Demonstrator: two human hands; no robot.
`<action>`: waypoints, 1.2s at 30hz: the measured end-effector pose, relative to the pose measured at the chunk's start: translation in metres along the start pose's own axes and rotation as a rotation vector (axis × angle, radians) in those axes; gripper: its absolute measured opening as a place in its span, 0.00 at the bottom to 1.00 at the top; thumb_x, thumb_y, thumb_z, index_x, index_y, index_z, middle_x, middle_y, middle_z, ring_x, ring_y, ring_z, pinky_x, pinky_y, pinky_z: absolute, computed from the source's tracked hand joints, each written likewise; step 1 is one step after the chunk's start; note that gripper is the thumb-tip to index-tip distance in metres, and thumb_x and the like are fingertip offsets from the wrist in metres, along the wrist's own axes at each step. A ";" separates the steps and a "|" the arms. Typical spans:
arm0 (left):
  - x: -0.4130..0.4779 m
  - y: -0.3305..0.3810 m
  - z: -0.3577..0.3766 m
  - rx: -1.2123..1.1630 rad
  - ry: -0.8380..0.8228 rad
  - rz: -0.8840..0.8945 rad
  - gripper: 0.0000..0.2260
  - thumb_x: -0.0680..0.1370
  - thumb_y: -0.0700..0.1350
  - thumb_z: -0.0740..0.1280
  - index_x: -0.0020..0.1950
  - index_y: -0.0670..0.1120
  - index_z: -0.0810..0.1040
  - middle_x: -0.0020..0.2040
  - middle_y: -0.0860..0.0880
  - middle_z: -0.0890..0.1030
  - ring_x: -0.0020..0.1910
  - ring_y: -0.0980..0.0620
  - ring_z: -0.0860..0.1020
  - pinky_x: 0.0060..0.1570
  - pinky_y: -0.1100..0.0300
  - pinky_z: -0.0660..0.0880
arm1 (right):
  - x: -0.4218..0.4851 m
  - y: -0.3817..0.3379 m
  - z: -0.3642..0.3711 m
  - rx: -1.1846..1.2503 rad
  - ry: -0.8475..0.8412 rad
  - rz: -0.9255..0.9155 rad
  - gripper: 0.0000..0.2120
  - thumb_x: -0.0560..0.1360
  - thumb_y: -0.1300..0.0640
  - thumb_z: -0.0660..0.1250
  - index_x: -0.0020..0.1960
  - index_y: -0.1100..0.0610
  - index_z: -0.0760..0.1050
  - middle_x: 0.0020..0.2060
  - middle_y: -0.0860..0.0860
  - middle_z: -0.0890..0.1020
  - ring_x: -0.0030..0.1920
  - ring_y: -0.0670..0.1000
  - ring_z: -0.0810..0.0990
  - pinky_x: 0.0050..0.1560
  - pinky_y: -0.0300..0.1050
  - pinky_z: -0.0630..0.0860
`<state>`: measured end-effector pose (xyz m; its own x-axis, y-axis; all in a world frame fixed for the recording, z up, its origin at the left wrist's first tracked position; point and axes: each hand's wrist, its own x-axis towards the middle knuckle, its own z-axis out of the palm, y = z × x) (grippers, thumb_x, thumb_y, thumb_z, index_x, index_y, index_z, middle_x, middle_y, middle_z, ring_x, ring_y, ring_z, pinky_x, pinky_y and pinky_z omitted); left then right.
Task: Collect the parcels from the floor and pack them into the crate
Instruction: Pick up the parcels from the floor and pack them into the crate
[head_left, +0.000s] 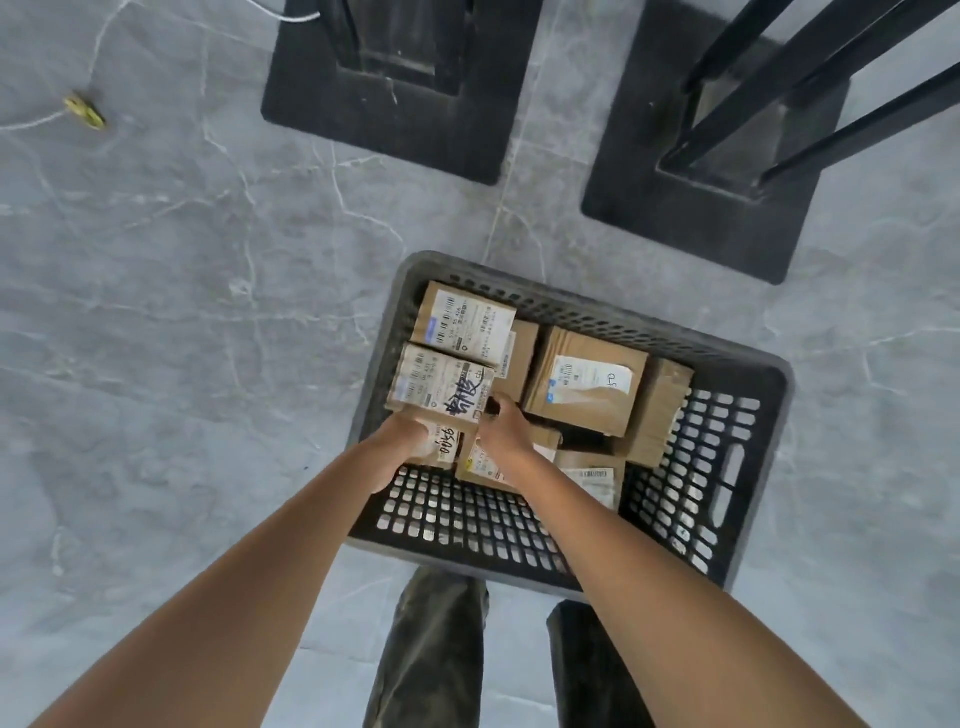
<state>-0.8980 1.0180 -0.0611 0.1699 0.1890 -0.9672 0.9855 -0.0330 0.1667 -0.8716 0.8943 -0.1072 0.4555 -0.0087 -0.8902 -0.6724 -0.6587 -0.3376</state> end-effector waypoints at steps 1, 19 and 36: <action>-0.005 0.000 -0.002 0.057 0.011 0.022 0.20 0.80 0.34 0.55 0.73 0.39 0.63 0.69 0.39 0.68 0.49 0.53 0.74 0.44 0.62 0.73 | -0.008 0.001 -0.006 -0.031 -0.012 -0.016 0.24 0.80 0.61 0.58 0.75 0.57 0.58 0.66 0.57 0.73 0.38 0.44 0.73 0.34 0.36 0.69; -0.407 0.177 -0.065 0.241 0.102 0.793 0.11 0.80 0.44 0.58 0.60 0.50 0.74 0.56 0.51 0.79 0.47 0.57 0.77 0.38 0.70 0.69 | -0.373 -0.176 -0.236 0.384 0.156 -0.398 0.09 0.79 0.62 0.61 0.57 0.60 0.76 0.49 0.55 0.82 0.49 0.52 0.81 0.46 0.37 0.76; -0.755 0.293 0.088 0.405 0.188 1.619 0.12 0.79 0.44 0.61 0.62 0.48 0.72 0.59 0.53 0.76 0.58 0.57 0.72 0.59 0.60 0.68 | -0.658 -0.129 -0.497 0.622 0.668 -0.983 0.11 0.80 0.67 0.57 0.50 0.59 0.77 0.41 0.55 0.83 0.46 0.54 0.82 0.54 0.46 0.76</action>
<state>-0.7374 0.7792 0.7013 0.9663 -0.1848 0.1795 -0.2515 -0.5253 0.8129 -0.7949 0.6114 0.6745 0.9752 -0.2133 0.0590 0.0257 -0.1556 -0.9875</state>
